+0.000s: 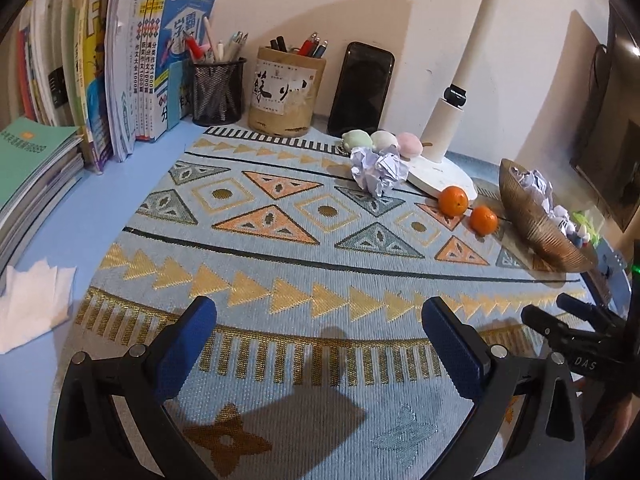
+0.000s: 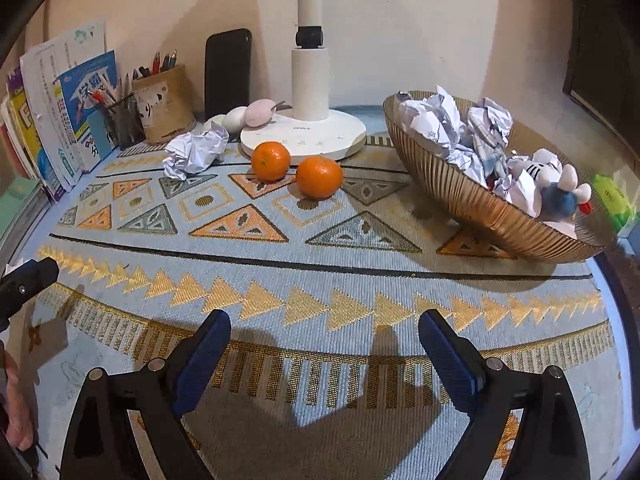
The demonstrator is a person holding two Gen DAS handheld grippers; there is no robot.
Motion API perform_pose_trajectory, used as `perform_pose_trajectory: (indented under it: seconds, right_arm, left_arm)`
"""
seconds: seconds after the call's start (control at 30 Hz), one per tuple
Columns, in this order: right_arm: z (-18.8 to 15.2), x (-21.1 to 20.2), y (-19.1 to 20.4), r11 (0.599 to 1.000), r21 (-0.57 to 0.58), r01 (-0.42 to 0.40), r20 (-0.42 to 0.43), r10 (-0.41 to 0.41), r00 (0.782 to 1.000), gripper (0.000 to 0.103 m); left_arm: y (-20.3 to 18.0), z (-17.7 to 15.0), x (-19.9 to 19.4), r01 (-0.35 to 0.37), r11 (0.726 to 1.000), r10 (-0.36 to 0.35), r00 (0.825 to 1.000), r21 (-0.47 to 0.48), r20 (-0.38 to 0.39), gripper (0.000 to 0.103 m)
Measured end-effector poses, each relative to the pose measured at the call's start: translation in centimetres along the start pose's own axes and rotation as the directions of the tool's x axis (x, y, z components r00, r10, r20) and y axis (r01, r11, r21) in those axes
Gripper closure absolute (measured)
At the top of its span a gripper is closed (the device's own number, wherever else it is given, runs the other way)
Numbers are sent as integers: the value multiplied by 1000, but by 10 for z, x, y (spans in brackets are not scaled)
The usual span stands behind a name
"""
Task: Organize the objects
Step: 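Move both open tools back over the rug, then grasp an orange with the right tool while the left tool grasps a paper ball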
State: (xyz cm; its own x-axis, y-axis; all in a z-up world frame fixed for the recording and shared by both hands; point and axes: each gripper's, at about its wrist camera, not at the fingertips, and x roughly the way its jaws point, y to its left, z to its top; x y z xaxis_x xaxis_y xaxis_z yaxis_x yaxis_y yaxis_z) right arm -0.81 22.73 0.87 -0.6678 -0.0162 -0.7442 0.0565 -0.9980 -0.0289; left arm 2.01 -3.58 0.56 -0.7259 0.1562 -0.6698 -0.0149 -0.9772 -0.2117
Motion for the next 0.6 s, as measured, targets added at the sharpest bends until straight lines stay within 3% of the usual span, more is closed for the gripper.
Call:
perform_pose_trajectory:
  seconds: [0.47, 0.6]
  right_arm:
    - [0, 2, -5, 999, 26, 19, -8, -19, 1000, 9]
    - [4, 7, -10, 999, 49, -23, -45, 25, 999, 9]
  left_arm:
    - [2, -1, 1, 6, 1000, -6, 1000, -15, -15, 1]
    - [-2, 6, 4, 2, 1000, -2, 999, -4, -53, 1]
